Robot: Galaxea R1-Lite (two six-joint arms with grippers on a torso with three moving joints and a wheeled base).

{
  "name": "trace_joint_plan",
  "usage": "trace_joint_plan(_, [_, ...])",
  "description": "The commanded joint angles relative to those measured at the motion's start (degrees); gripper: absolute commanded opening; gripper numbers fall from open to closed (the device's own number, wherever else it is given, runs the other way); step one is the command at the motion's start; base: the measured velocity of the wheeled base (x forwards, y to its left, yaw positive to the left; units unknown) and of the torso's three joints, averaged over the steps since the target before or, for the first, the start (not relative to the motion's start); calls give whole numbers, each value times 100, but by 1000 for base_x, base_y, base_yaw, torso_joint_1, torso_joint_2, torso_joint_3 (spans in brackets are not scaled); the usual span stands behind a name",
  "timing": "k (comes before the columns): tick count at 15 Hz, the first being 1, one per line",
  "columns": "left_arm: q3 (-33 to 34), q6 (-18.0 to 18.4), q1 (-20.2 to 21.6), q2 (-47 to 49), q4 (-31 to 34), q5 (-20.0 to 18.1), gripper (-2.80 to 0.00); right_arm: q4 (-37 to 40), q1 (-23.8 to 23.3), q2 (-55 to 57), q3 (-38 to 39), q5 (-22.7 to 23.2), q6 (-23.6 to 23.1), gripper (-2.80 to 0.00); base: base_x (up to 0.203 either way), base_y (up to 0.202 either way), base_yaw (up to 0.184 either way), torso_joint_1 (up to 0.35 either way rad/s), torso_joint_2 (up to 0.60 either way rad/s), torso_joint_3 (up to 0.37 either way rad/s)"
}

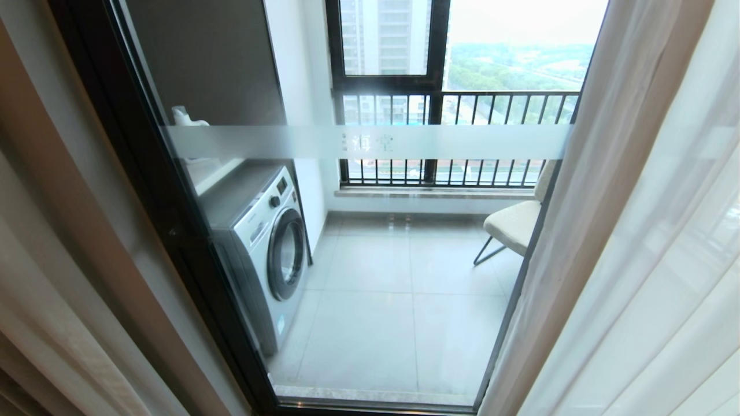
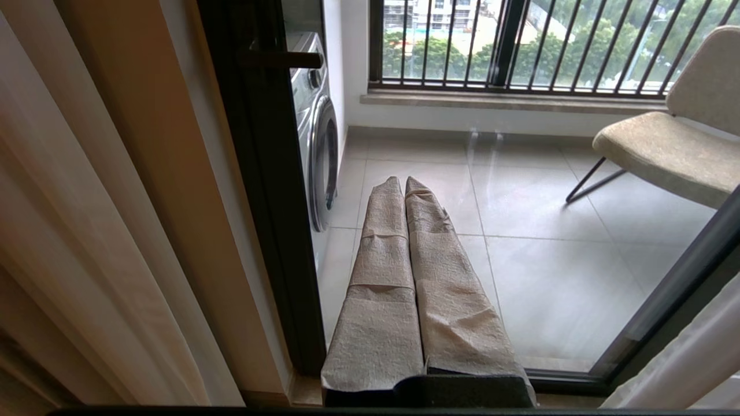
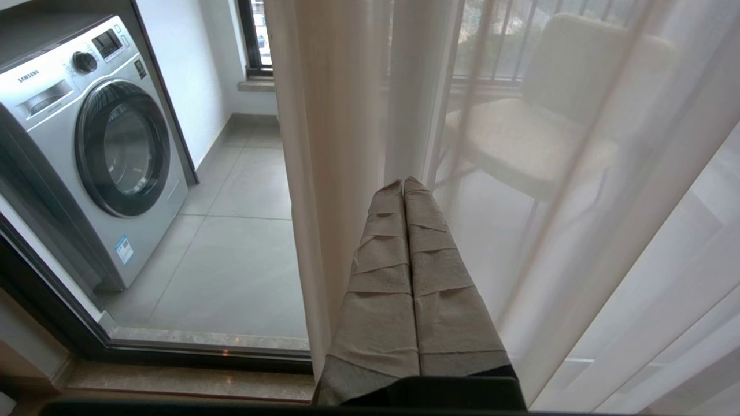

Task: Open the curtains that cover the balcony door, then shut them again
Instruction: Close the inner curtains on both sides

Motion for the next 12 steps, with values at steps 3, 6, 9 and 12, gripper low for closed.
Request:
trace_joint_plan(3, [1,-4,1,-2,-2,-3,-280,-17,0,1,0,16,-151,-280,0,0,0,0,0,0])
trace_joint_plan(6, [1,-4,1,-2,-2,-5,-280,-7,0,1,0,29,114,-280,0,0,0,0,0,0])
trace_joint_plan(9, [1,-4,1,-2,-2,-12,-280,-10,0,1,0,20,299,-280,0,0,0,0,0,0])
trace_joint_plan(12, [1,-4,1,-2,-2,-3,-280,-10,0,1,0,20,308,-280,0,0,0,0,0,0])
